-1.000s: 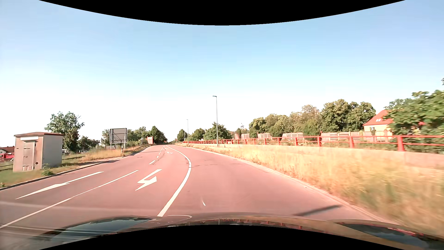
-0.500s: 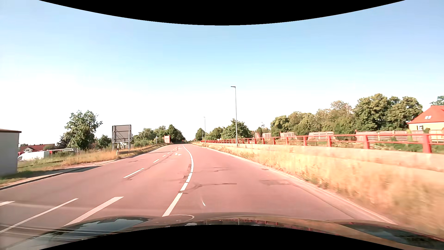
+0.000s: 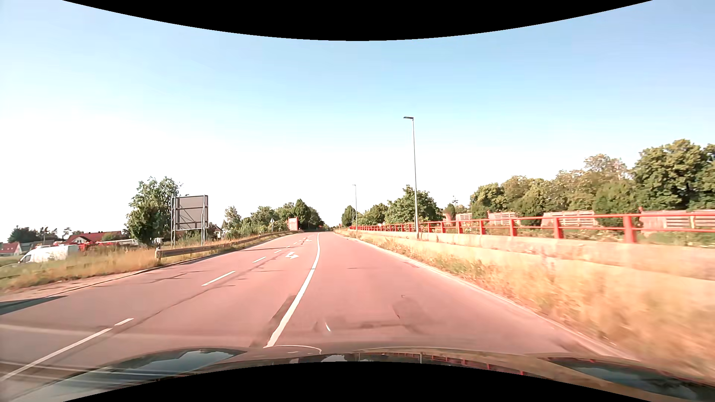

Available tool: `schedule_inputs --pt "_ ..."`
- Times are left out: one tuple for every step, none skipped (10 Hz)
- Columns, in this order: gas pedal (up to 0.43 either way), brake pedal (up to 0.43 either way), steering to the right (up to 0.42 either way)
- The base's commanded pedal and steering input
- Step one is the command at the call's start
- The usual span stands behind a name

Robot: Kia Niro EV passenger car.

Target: Follow the waypoints while adhering to traffic rules and regulations

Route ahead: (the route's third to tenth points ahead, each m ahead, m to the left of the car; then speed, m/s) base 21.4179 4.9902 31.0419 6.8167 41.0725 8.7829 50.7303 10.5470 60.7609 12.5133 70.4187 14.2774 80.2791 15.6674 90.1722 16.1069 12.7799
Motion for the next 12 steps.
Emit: schedule_inputs --pt "0.260 0.006 -0.065" --pt "0.260 0.006 -0.063" --pt "0.268 0.006 -0.060" --pt "0.268 0.006 -0.056" --pt "0.268 0.006 -0.053" --pt "0.268 0.006 -0.050" --pt "0.268 0.006 -0.047" --pt "0.268 0.006 -0.043" --pt "0.268 0.006 -0.040" --pt "0.268 0.006 -0.036" --pt "0.268 0.006 -0.030" --pt "0.268 0.006 -0.023"
